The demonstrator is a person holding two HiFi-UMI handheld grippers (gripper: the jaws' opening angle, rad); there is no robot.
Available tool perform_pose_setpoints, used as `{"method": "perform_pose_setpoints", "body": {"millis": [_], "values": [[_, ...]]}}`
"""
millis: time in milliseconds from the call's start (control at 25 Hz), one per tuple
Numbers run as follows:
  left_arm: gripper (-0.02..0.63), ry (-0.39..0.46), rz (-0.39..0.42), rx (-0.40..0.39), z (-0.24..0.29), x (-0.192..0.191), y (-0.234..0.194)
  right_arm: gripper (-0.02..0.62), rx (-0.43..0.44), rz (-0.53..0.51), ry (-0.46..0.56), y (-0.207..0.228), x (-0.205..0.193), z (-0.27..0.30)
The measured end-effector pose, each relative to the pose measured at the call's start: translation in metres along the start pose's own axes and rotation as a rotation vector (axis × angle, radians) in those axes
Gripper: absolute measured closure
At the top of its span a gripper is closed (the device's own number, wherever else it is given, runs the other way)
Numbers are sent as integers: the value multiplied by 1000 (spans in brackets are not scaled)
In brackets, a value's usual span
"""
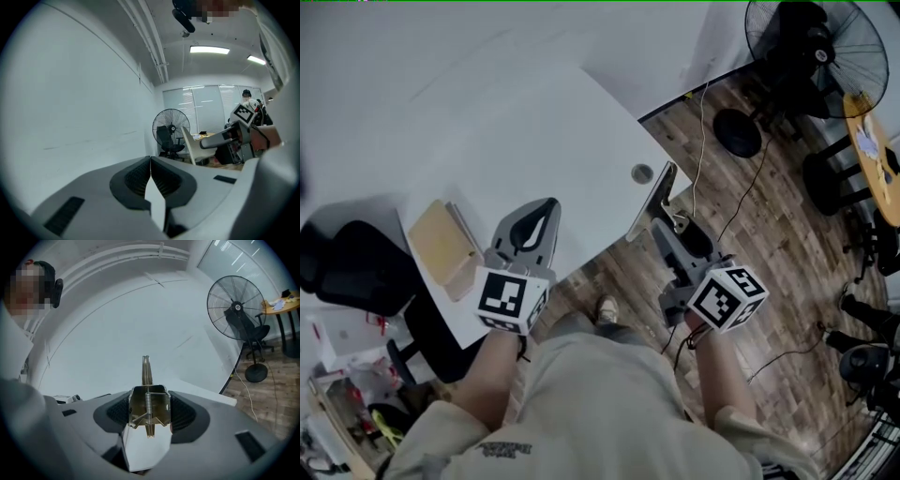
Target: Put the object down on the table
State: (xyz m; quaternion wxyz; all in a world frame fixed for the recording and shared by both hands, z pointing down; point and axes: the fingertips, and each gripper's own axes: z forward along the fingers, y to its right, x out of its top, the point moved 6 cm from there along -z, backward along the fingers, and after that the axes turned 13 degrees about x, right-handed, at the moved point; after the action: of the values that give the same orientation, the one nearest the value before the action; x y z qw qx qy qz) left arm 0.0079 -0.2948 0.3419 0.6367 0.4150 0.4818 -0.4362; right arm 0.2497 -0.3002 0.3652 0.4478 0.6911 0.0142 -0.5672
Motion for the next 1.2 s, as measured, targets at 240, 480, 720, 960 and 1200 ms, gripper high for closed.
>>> {"method": "perform_pose_setpoints", "body": {"millis": [240, 480, 720, 960, 1200], "values": [[584, -30, -8, 9, 11, -7, -4, 353, -14, 83, -9, 18, -4, 8], [584, -61, -11, -12, 25, -13, -15, 353, -28, 182, 1, 32, -10, 20], [584, -88, -12, -44, 39, -27, -29, 353, -68, 208, -25, 43, -25, 46], [584, -132, -19, -62, 59, -53, -42, 351, -105, 242, -69, 64, -38, 78], [584, -206, -47, -75, 79, -88, -57, 351, -143, 309, -109, 91, -65, 114]]}}
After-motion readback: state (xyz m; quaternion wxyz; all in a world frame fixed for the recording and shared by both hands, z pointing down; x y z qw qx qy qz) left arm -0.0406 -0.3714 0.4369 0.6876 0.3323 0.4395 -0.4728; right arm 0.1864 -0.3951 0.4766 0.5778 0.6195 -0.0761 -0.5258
